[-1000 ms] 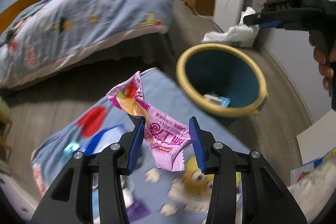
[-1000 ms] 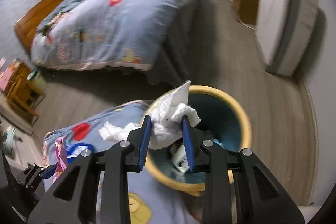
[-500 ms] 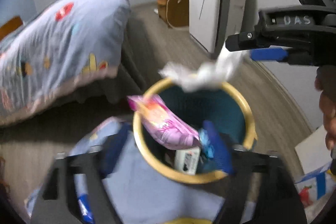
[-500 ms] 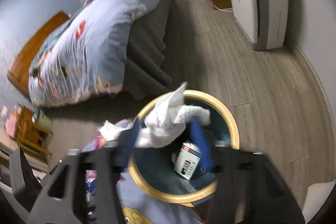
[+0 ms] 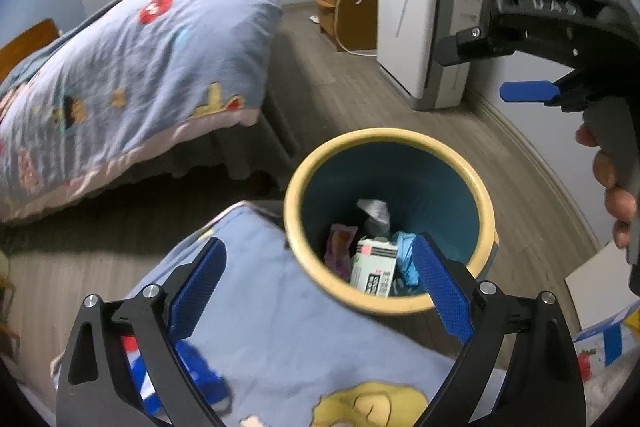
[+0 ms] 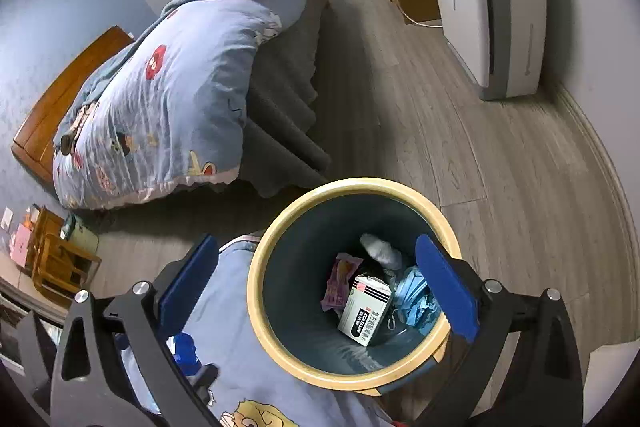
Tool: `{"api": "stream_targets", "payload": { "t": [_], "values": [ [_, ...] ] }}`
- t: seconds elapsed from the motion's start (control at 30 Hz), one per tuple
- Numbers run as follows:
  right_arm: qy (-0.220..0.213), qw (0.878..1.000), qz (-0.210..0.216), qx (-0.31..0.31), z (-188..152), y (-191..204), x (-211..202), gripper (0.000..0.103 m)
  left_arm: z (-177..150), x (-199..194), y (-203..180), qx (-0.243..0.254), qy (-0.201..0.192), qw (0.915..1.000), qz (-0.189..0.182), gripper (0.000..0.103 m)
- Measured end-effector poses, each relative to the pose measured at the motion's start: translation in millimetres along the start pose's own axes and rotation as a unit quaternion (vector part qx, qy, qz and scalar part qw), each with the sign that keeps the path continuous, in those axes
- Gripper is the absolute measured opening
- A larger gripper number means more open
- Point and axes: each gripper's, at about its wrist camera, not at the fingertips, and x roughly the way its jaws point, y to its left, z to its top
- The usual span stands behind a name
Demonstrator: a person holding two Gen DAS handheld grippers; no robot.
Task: Collect trash
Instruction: 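Move both grippers back over the cushion and grasp the blue wet-wipe pack with right gripper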
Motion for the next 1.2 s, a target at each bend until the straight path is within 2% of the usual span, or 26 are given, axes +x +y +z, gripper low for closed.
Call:
{"api": "stream_targets", "payload": {
  "t": [0.17,0.37,0.6,0.67,0.8,1.0,1.2],
  "values": [
    [0.004,1.0,-0.002,-0.018,-4,19,1,0.097,-14,-36,33,-0.029,-0.006,0.9994,0.016,0.094],
    [0.013,0.998,-0.002,-0.069,-17,60,7,0.097,-42,-83,94,-0.057,-0.005,0.9958,0.072,0.095],
    [0.046,0.989,0.022,-0.135,-48,122,27,0.097,-89,-119,165,-0.121,-0.001,0.9838,0.132,0.096],
    [0.062,0.986,0.028,-0.151,-62,141,37,0.097,-103,-121,183,-0.142,0.001,0.9791,0.145,0.096],
    [0.121,0.975,0.052,-0.178,-100,178,68,0.097,-124,-117,209,-0.165,0.017,0.9733,0.159,0.096],
    [0.181,0.96,0.051,-0.209,-146,218,110,0.097,-143,-108,240,-0.183,0.035,0.969,0.162,0.096],
    [0.218,0.955,0.052,-0.196,-166,233,146,0.097,-158,-96,258,-0.195,0.058,0.9651,0.165,0.096]
  ]
}}
